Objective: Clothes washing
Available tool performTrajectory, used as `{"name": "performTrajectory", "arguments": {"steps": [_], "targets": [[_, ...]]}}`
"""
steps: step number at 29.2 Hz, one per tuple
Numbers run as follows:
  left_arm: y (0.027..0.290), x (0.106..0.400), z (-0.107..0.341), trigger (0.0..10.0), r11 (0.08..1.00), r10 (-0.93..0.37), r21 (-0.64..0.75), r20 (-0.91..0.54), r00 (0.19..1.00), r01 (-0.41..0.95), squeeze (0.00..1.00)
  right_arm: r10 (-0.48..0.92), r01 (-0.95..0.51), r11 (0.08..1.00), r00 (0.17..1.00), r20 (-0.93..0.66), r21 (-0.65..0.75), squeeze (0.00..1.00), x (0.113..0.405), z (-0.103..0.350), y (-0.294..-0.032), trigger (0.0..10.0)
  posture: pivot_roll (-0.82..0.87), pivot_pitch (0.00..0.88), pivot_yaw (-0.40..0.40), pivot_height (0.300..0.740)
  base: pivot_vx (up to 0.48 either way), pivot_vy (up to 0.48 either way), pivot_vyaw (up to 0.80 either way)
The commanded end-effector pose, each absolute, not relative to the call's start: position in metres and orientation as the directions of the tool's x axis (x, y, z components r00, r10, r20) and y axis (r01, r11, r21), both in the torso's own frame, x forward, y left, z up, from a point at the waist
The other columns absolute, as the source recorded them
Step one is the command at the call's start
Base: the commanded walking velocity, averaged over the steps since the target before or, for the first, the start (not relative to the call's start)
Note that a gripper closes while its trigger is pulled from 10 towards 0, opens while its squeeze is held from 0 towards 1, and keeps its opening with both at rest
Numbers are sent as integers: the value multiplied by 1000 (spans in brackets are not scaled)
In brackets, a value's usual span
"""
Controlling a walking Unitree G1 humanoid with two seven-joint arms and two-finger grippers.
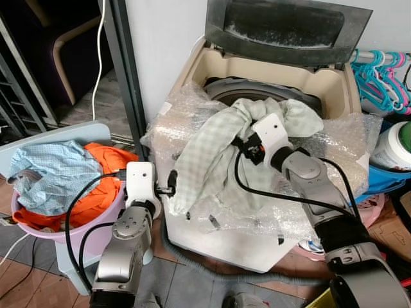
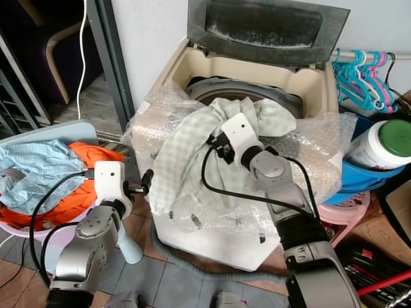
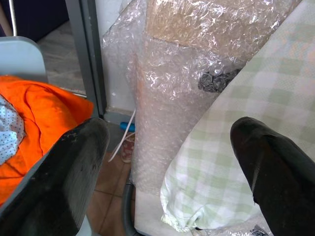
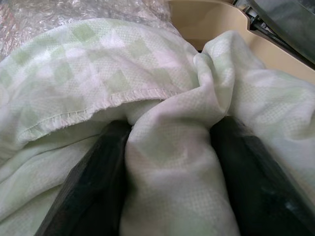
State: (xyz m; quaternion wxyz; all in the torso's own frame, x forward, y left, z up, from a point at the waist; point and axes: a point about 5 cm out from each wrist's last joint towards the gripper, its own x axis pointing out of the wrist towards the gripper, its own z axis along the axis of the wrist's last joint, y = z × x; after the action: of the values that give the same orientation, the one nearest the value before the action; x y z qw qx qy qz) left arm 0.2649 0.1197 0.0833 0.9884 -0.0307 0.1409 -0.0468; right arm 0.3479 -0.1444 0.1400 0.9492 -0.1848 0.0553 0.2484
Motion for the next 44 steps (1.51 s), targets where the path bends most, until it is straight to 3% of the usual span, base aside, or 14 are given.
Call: {"name": "performTrajectory", "arguments": {"steps": [1, 14, 18, 25, 30, 32, 33, 34, 35, 37, 38, 39, 43, 44], "targets": [[119, 268, 85, 10000, 994, -104, -71, -277, 955, 88, 0, 388, -465, 838, 875, -289, -284, 0, 347, 123, -159, 0, -30, 16, -41, 740, 0, 0, 0], [120, 271, 87, 10000, 994, -104, -63, -274, 956, 90, 0, 391, -463, 846, 875, -284, -264, 0, 357, 131, -160, 0, -25, 27, -42, 740, 0, 0, 0], [119, 273, 87, 10000, 994, -106, -64, -275, 956, 92, 0, 424, -455, 797, 890, -168, -397, 0, 374, 165, -158, 0, -32, 26, -38, 740, 0, 0, 0], [116, 277, 89, 10000, 993, -111, -70, -262, 959, 96, 0, 390, -282, 834, 909, 145, -474, 0, 411, 273, -145, 0, -38, 15, -47, 740, 0, 0, 0], [118, 277, 91, 10000, 994, -105, -64, -255, 961, 92, 0, 185, -32, 936, 892, 412, -351, 0, 414, 332, -156, 0, -20, 10, -50, 740, 0, 0, 0], [118, 277, 91, 10000, 994, -100, -60, -251, 963, 88, 0, 166, -6, 941, 879, 447, -338, 0, 414, 337, -154, 0, -17, 9, -51, 740, 0, 0, 0], [119, 276, 91, 10000, 995, -94, -61, -252, 963, 82, 0, 221, -63, 932, 879, 422, -357, 0, 415, 329, -147, 4667, -9, 13, -55, 740, 0, 0, 0], [120, 276, 91, 10000, 995, -90, -61, -252, 963, 77, 0, 262, -106, 923, 878, 401, -371, 0, 415, 322, -142, 4667, -9, 13, -55, 740, 0, 0, 0], [120, 275, 91, 10000, 995, -86, -63, -253, 964, 73, 0, 300, -148, 911, 878, 373, -386, 0, 415, 314, -139, 10000, -9, 16, -54, 740, 0, 0, 0], [121, 274, 91, 10000, 996, -82, -66, -254, 964, 67, 0, 366, -221, 887, 871, 328, -405, 0, 413, 296, -136, 10000, -12, 20, -51, 740, 0, 0, 0], [121, 273, 91, 10000, 995, -82, -68, -254, 964, 66, 0, 407, -274, 875, 863, 301, -399, 322, 412, 286, -135, 10000, -13, 21, -50, 740, 0, 0, 0], [121, 273, 91, 10000, 995, -83, -70, -255, 963, 67, 0, 455, -334, 858, 847, 276, -391, 1000, 409, 276, -134, 10000, -13, 21, -50, 740, 0, 0, 0], [120, 273, 90, 10000, 994, -97, -74, -258, 961, 81, 0, 606, -498, 760, 775, 178, -417, 1000, 394, 245, -136, 10000, -25, 27, -43, 740, 0, 0, 0], [120, 273, 90, 10000, 993, -105, -78, -258, 960, 88, 0, 680, -588, 700, 723, 125, -404, 1000, 380, 229, -142, 10000, -38, 31, -37, 740, 0, 0, 0]]}}
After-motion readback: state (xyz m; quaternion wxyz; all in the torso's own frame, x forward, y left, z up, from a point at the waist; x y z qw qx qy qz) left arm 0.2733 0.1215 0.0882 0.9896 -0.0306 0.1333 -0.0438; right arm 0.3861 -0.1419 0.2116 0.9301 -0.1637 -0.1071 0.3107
